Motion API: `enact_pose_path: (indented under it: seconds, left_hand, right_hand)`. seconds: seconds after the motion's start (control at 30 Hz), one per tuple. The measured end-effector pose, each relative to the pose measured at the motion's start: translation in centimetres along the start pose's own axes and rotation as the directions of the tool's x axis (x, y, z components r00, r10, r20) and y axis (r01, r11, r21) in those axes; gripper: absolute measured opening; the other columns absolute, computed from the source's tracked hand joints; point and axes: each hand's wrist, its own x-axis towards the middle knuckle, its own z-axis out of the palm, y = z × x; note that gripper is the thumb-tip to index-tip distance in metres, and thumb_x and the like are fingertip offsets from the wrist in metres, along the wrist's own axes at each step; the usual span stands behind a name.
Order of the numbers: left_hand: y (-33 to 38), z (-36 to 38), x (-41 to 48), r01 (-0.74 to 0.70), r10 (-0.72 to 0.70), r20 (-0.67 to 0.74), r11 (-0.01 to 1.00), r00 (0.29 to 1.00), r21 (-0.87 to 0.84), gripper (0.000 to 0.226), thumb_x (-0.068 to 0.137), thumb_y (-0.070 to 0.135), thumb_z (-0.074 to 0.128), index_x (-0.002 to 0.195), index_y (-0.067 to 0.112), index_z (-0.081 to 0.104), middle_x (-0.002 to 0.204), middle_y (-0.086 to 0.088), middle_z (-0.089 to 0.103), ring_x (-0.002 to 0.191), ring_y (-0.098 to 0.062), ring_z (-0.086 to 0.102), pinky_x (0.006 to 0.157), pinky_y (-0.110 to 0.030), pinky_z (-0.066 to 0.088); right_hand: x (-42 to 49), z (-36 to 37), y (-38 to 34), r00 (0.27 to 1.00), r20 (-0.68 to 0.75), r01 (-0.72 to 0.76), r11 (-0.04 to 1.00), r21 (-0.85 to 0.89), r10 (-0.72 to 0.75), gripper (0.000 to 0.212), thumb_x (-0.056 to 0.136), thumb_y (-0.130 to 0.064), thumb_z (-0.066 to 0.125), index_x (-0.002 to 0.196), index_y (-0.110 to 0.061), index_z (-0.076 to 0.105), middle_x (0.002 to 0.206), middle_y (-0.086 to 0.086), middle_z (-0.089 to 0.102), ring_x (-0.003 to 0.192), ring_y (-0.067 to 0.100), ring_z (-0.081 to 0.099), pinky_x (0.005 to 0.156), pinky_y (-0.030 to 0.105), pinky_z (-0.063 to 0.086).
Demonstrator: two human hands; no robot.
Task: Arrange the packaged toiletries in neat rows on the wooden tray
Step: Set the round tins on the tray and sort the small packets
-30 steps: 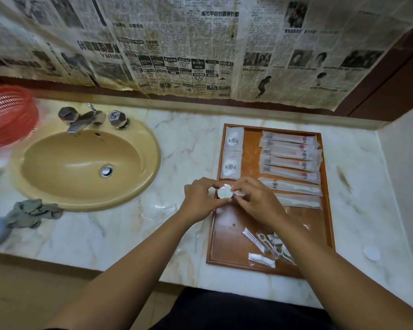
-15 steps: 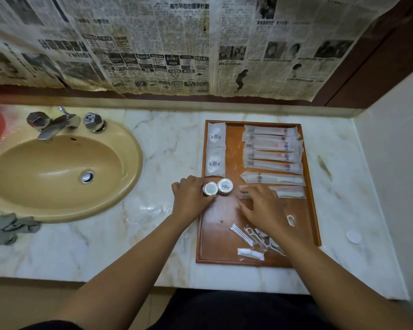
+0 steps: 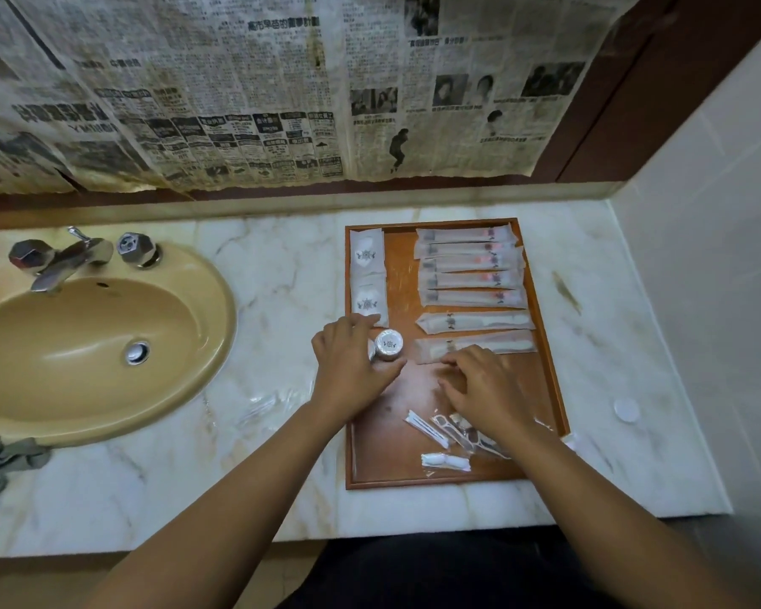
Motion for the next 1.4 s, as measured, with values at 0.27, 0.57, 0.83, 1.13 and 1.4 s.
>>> enact_pose_path:
  seconds: [0.27,0.57,0.83,1.13,1.4]
  left_hand:
    - [10.0,4.9,1.8,-0.476,0.503,0.247,0.864,0.828,-0.166,0.041,0.090,0.030,0.071,0.127,0.014,0.064,0.121,-0.008,0.062,0.113,-0.027,0.055,0.094,-0.038,0.045]
    - [16.9,14.8,3.7,-0.816,0.757,0.425,0.574,0.497,-0.069,0.044,0.102,0.020,0.053,0.141,0.000,0.055,0.147,-0.026,0.050,0.132,-0.044,0.052,0.107,-0.054,0.047]
    - [16.6,17.2,3.6,-0.867,0.816,0.373,0.496,0.442,-0.057,0.046,0.081,0.016,0.084,0.121,-0.003,0.070,0.127,-0.024,0.066,0.120,-0.045,0.063,0.092,-0.051,0.056]
    - [18.6,14.5,-0.1,-0.809,0.789,0.353,0.574,0.504,-0.128,0.031,0.091,0.043,0.064,0.106,0.018,0.074,0.106,-0.002,0.068,0.097,-0.023,0.061,0.088,-0.040,0.047]
    - [19.7,14.3,-3.8,-0.647,0.540,0.498,0.760,0.678,0.057,0.035,0.088,0.056,0.058,0.082,0.025,0.072,0.085,0.004,0.059,0.087,-0.024,0.051,0.079,-0.037,0.027]
  right_hand:
    - [-6.6,-4.2,7.7,0.937,-0.255,-0.201,0.966,0.163,0.238,0.033,0.085,-0.014,0.074,0.116,-0.021,0.067,0.110,0.000,0.064,0.103,0.022,0.059,0.084,0.036,0.053]
    - [-12.5,-7.3,16.9,0.751,-0.096,-0.627,0.751,0.208,0.653,0.049,0.093,-0.019,0.070,0.140,-0.016,0.053,0.143,0.006,0.048,0.128,0.027,0.048,0.106,0.036,0.043]
    - [-11.5,-6.7,19.2,0.817,0.051,-0.576,0.807,0.131,0.575,0.060,0.095,-0.026,0.069,0.151,-0.025,0.045,0.150,0.002,0.042,0.131,0.025,0.044,0.107,0.035,0.042]
    - [-11.4,-6.4,19.1,0.759,0.072,-0.651,0.752,0.104,0.647,0.039,0.094,-0.028,0.066,0.130,-0.018,0.058,0.130,0.006,0.046,0.105,0.024,0.058,0.087,0.036,0.053]
    - [-12.2,-5.7,17.6,0.759,0.035,-0.641,0.735,0.220,0.651,0.040,0.089,-0.028,0.069,0.127,-0.021,0.056,0.125,0.000,0.043,0.093,0.024,0.061,0.083,0.038,0.055]
